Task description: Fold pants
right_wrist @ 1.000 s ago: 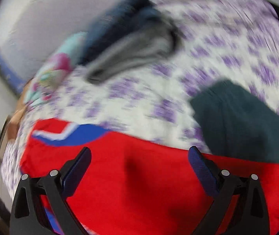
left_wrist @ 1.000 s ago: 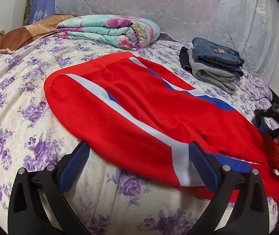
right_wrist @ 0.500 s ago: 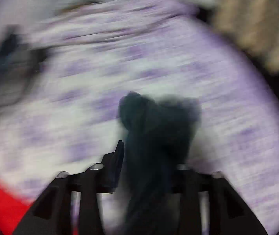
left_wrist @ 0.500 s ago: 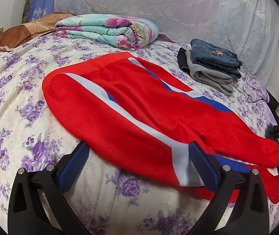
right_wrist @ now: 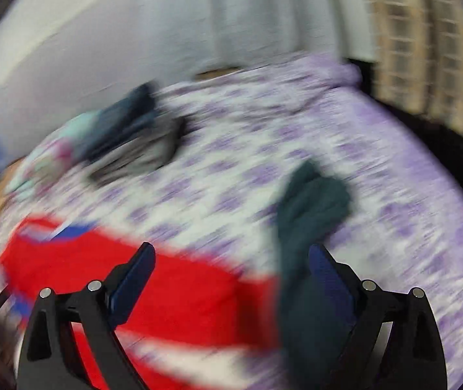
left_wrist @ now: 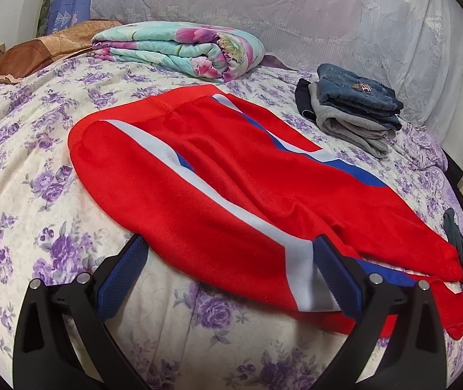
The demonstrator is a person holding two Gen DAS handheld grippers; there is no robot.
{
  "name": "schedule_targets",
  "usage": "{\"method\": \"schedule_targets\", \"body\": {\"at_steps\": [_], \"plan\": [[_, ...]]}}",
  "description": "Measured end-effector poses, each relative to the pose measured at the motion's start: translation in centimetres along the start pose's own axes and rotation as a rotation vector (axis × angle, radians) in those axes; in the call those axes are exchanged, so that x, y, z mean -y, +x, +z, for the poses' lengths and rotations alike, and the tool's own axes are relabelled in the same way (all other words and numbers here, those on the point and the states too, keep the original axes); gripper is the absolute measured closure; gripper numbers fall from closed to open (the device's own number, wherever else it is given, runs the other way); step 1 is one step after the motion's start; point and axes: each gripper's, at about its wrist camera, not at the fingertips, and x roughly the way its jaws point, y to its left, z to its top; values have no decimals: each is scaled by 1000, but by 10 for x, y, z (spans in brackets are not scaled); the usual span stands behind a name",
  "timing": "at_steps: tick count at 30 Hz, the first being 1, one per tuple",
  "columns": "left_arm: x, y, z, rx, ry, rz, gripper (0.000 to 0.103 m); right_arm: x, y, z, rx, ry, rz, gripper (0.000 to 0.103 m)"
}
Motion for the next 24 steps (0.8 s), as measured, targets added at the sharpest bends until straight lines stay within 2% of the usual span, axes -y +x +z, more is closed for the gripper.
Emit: {"method": "schedule_targets", "body": {"at_steps": [2, 3, 4, 7, 9, 10, 11, 12, 13, 14, 15, 16, 17, 19, 20, 21, 24], "plan": [[0, 0, 0, 0, -2, -2, 4, -19, 14, -21, -97, -26, 42, 7], [-1, 0, 0, 2, -5, -7, 4, -20, 29, -30, -170, -40, 20, 8], [-2, 0, 0, 3, -8, -13, 4, -16, 35, -34, -192, -38, -20, 8], [-4, -2, -1, 8, -18, -31, 4, 42, 49, -30, -212, 46, -256, 8], [-6, -3, -1, 12, -28, -44, 4, 80, 45, -18, -170, 102, -250, 7], [-6, -3, -1, 11, -30, -45, 4, 93, 43, -9, -154, 114, -305, 6], [-6, -2, -1, 9, -30, -43, 4, 110, 36, 7, -106, 115, -506, 7], [-5, -2, -1, 8, -25, -38, 4, 121, 31, 20, -50, 84, -670, 7], [-4, -2, -1, 9, -23, -36, 4, 134, 30, 32, -21, 52, -780, 3], [-4, -3, -1, 11, -24, -38, 4, 152, 33, 43, -54, 64, -811, 3], [-5, -3, -1, 12, -28, -41, 4, 173, 31, 49, -95, 144, -754, 5], [-6, -3, -1, 12, -31, -44, 4, 179, 21, 50, -72, 200, -670, 9], [-6, -3, -1, 11, -31, -44, 4, 173, 12, 47, -39, 213, -612, 9], [-6, -2, -1, 9, -25, -35, 4, 140, -5, 32, 35, 152, -495, 8], [-5, -2, 0, 7, -22, -31, 4, 131, -6, 26, 55, 131, -450, 8], [-5, -1, 0, 5, -18, -26, 4, 116, 1, 22, 55, 114, -364, 7], [-5, -5, 1, 12, -18, -29, 4, 87, 22, 5, -54, 150, -168, 7]]}}
